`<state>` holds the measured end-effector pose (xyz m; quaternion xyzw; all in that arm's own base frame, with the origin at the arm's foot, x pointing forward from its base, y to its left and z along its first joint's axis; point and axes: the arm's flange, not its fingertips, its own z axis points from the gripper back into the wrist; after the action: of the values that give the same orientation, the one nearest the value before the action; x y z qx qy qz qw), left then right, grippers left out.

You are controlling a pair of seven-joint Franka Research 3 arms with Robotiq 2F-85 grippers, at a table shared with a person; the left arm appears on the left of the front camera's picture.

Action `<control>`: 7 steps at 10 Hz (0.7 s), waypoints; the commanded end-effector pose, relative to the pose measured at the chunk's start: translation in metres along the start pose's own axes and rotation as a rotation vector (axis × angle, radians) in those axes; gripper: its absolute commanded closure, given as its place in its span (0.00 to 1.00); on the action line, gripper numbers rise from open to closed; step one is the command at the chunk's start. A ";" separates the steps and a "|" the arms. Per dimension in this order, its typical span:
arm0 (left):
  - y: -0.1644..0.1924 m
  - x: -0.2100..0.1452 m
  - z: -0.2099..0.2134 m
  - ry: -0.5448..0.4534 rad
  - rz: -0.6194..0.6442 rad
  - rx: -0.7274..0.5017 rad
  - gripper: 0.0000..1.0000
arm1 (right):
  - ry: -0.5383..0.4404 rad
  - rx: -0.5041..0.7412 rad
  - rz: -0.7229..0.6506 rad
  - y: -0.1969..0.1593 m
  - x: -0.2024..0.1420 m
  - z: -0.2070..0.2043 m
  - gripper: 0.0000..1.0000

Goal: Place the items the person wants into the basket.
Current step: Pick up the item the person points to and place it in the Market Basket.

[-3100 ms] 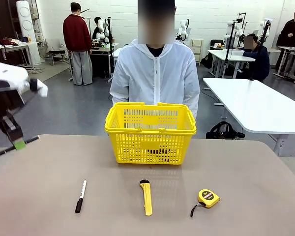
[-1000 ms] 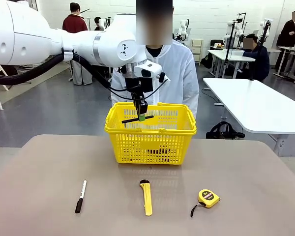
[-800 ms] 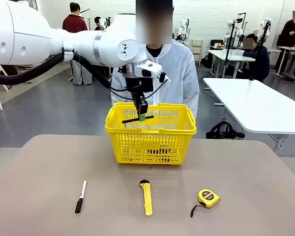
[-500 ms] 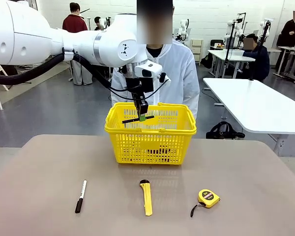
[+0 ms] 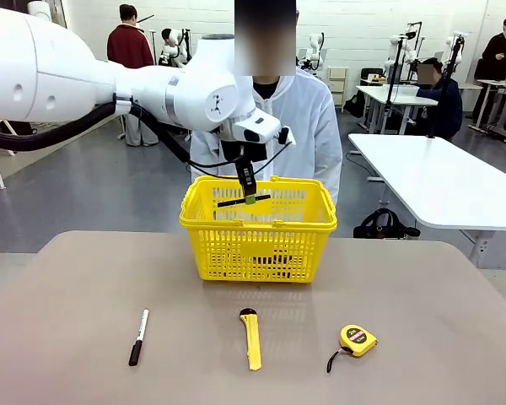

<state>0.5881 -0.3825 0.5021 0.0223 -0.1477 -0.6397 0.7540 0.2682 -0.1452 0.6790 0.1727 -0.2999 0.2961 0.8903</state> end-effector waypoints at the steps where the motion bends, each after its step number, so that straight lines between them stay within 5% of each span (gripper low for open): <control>1: -0.003 -0.003 -0.029 0.045 -0.068 0.069 0.89 | -0.006 0.015 0.008 -0.001 0.000 -0.002 0.00; 7: -0.007 -0.004 -0.049 0.093 -0.009 0.017 0.89 | -0.006 0.015 0.008 -0.001 0.000 -0.002 0.00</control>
<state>0.5977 -0.3885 0.4483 0.0571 -0.1196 -0.6484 0.7497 0.2682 -0.1453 0.6790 0.1727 -0.2999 0.2959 0.8903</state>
